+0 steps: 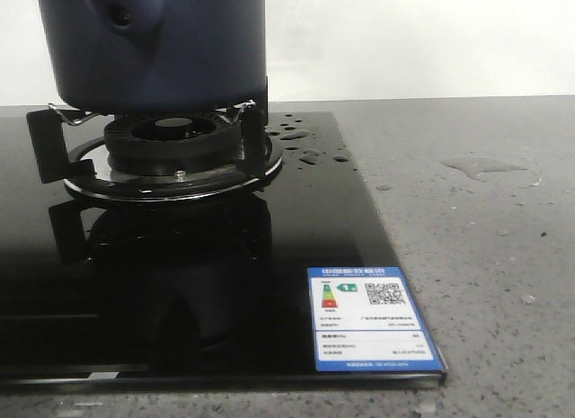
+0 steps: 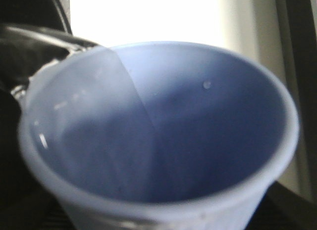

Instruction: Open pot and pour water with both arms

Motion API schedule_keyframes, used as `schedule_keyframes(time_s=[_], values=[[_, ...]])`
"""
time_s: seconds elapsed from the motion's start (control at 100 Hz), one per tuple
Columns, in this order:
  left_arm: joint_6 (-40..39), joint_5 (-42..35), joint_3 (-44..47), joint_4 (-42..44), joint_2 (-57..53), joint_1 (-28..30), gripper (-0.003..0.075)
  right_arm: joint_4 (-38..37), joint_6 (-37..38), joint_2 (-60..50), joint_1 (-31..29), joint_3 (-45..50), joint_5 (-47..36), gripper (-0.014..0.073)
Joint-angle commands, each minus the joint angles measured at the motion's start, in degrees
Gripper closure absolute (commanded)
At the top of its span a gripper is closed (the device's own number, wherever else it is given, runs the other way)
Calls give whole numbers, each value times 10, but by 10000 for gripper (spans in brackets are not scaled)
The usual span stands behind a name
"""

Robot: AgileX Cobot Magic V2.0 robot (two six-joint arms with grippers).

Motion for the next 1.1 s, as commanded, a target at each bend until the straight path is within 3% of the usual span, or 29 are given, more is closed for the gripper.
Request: schedule_keyframes(time_s=[0.0,0.23,0.51,0.86,0.93,1.089], values=[[-6,-5,-21,-53,-13,0,416,-59,1,-27,0,-24,-22,347],[-6,-5,-21,-53,-13,0,416,-113,1,-27,0,-25,9,347],[-6,-5,-21,-50,-13,0,416,-353,1,-27,-1,-25,22,347],[-6,-5,-21,-48,-13,0,416,-355,-17,-27,-2,-60,20,347],[-6,-5,-21,-48,-13,0,416,-335,33,-26,-2,-60,21,347],[-6,-5,-21,-48,-13,0,416,-253,264,-20,-2,-57,78,347]])
